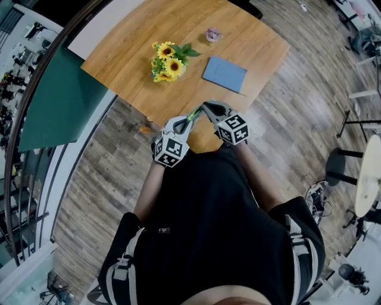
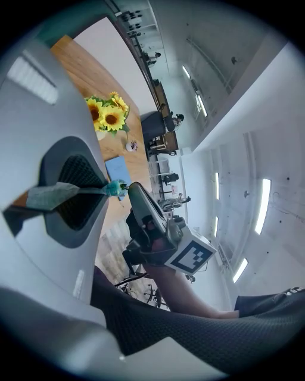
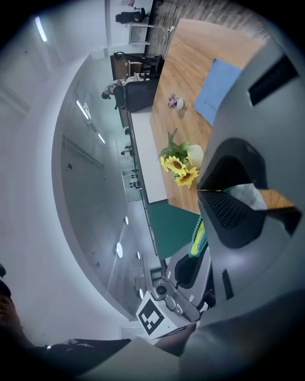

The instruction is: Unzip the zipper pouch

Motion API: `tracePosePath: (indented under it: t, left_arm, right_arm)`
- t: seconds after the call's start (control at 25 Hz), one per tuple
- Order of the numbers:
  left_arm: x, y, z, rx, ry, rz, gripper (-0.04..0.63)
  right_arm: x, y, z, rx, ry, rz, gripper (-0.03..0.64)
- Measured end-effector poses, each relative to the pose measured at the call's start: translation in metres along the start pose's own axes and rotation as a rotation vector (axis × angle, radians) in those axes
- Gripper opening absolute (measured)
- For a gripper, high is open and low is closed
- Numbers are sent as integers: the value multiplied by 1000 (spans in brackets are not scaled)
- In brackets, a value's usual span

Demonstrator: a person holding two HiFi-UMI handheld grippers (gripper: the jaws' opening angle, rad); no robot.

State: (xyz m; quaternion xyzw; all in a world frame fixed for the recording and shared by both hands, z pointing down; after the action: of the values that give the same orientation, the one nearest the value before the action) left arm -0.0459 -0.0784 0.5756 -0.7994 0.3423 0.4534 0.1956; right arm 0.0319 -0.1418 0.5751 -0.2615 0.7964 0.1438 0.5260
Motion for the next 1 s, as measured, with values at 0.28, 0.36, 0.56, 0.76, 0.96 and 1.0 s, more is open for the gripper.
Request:
tracePosePath:
  t: [0.28,0.36,0.56,0.76,0.96,1.0]
  left_arm:
    - [3,5,1,-16,-17,23,14]
    - [4,5,3,-23,-24,22,14]
    - [6,5,6,-39,-36,21,14]
    - [6,8,5,-48,-38,18,14]
    - [6,10,8,-52,-43,15,14]
    - [5,11,8,-51,-44,15,14]
  right_arm:
    - [1,-4,-2,-7,-2,-1,9]
    - [1,-5,-1,-11,-3,-6,9]
    - [0,-10,0,-27,1,-12,9]
    - [1,-15,-4,-36,4,-15,11]
    - [-2,-21,-6,-59,11,-24,11]
    - [-3,-22,-6,-61,13,-25,9]
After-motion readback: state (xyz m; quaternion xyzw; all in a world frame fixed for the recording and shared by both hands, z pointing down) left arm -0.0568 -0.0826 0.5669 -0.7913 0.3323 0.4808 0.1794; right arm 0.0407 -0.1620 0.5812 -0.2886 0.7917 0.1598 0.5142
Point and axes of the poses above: the fingertips, and each gripper's own axes: z backward along the fingers, y to its left, x out of its top, the point moved 3 cm from there along z, backward along the fingers, and after that the axes turned 10 degrees about z, right-handed, at the moved point
